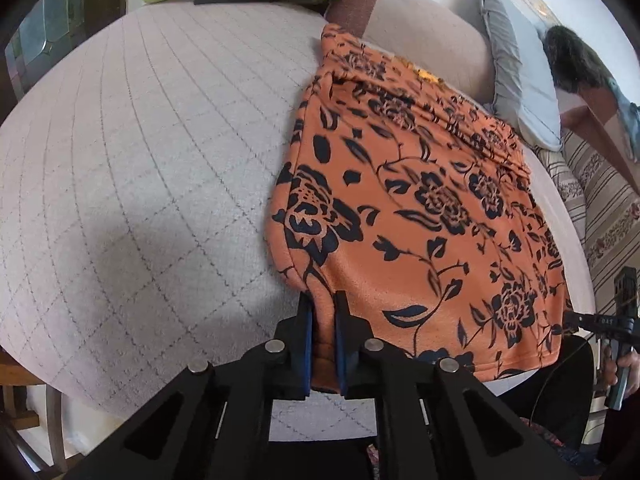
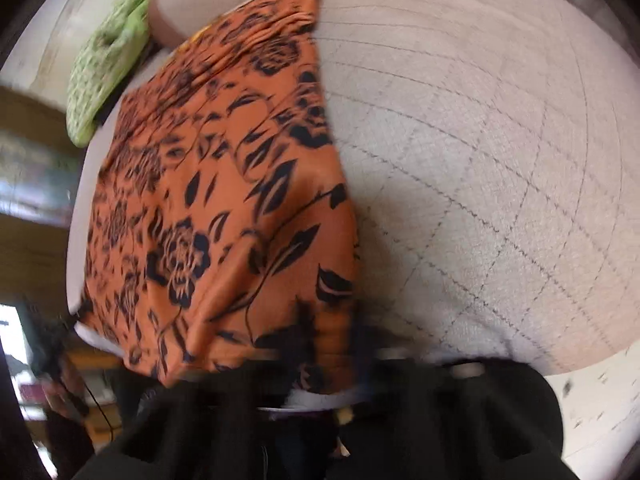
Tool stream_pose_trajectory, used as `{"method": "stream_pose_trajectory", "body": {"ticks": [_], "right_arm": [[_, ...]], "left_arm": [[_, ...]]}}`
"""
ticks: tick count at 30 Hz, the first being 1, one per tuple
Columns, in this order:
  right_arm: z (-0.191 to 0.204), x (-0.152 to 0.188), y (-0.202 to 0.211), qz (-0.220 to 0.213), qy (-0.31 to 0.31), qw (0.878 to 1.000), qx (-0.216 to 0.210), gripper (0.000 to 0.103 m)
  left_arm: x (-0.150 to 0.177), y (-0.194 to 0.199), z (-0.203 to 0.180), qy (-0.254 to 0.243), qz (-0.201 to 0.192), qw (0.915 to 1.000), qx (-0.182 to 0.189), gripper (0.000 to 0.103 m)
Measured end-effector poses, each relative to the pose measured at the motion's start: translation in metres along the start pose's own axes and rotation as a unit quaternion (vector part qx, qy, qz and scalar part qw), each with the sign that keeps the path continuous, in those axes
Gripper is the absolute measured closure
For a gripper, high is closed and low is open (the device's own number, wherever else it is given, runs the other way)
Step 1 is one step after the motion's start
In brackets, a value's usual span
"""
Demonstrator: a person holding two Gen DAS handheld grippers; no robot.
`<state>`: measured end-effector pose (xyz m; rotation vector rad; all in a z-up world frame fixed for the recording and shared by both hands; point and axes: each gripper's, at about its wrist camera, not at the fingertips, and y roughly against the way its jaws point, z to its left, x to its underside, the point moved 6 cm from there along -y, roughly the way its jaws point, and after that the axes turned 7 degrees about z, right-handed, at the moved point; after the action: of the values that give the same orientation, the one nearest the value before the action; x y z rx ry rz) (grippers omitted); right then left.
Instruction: Fold small clothes
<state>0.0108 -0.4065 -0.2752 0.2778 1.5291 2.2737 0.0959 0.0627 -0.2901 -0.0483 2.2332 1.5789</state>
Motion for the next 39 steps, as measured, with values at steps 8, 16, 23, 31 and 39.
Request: {"method": "stream_pose_trajectory", "body": {"ticks": [8, 16, 23, 31, 39], "right_arm": [[-0.021, 0.008, 0.067, -0.065, -0.002, 0.998, 0.009, 0.097], [-0.014, 0.006, 0.037, -0.001, -0.025, 0.998, -0.066, 0.092], [-0.028, 0.000, 0.020, 0.012, -0.033, 0.999, -0.033, 0.087], [-0.022, -0.002, 0.004, 0.013, -0.024, 0.999, -0.039, 0.086], [0.008, -0.005, 0.052, -0.009, -0.008, 0.991, -0.135, 0.094]], "left_arm": [[-0.006, 0.040, -0.009, -0.013, -0.042, 0.9988, 0.023, 0.094], [0.003, 0.010, -0.001, -0.004, 0.001, 1.0000, -0.001, 0.092], [0.005, -0.002, 0.010, 0.014, 0.020, 0.9996, 0.011, 0.059], [0.003, -0.008, 0.007, -0.005, 0.024, 0.9997, 0.006, 0.093], [-0.024, 0.026, 0.000, -0.005, 0.006, 0.9971, 0.076, 0.095]]}}
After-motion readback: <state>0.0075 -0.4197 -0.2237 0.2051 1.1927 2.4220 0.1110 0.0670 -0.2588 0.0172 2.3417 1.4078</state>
